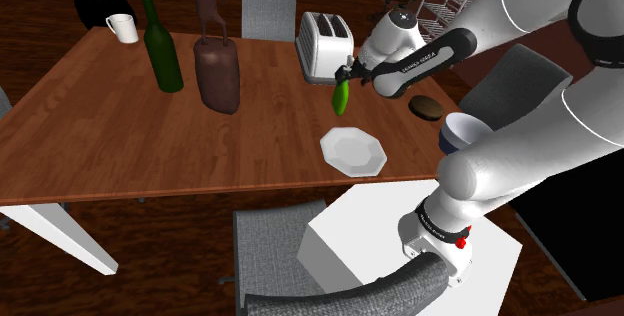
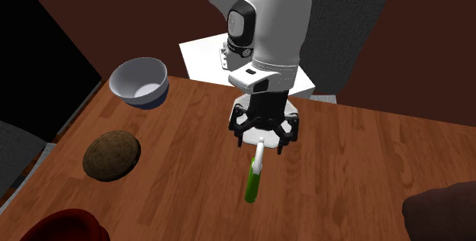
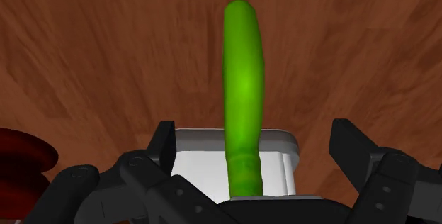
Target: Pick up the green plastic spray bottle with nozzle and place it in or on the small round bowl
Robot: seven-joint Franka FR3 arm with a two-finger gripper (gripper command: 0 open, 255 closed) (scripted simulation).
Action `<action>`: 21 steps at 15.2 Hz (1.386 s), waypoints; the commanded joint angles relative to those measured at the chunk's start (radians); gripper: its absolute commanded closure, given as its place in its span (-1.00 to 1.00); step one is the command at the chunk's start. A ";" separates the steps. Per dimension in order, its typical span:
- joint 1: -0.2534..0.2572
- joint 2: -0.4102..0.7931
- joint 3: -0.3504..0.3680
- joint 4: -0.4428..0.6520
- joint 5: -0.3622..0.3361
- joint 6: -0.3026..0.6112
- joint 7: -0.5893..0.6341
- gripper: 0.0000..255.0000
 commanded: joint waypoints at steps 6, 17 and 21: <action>-0.153 0.160 0.087 0.078 -0.326 0.094 0.289 -1.00; -0.160 0.192 0.083 0.100 -0.401 0.100 0.351 1.00; -0.160 0.192 0.083 0.100 -0.401 0.100 0.351 1.00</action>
